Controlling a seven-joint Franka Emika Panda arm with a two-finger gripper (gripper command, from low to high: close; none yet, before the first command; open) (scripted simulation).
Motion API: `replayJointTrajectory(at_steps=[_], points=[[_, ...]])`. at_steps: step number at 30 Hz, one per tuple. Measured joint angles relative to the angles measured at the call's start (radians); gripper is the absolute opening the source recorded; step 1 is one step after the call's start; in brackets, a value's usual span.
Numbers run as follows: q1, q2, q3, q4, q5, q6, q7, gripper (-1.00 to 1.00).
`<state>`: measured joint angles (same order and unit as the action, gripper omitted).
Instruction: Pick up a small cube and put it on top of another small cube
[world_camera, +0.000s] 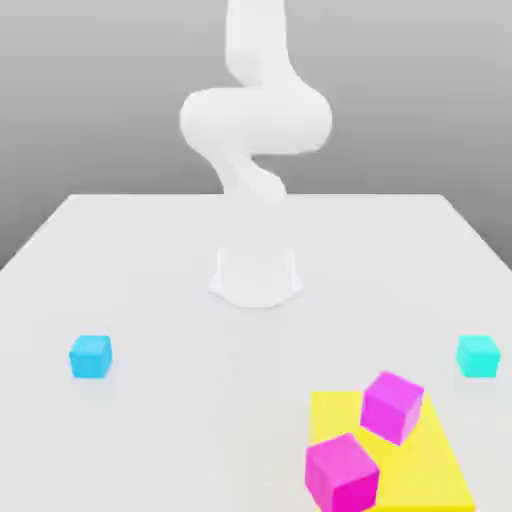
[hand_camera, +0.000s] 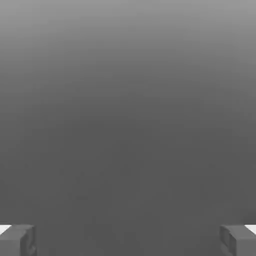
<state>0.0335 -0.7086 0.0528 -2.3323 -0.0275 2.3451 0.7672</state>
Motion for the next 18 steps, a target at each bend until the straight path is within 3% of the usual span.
replayJointTrajectory(at_steps=[18], points=[[0.297,0.660,0.343,-0.232,-0.193,0.325,-0.240,0.00]])
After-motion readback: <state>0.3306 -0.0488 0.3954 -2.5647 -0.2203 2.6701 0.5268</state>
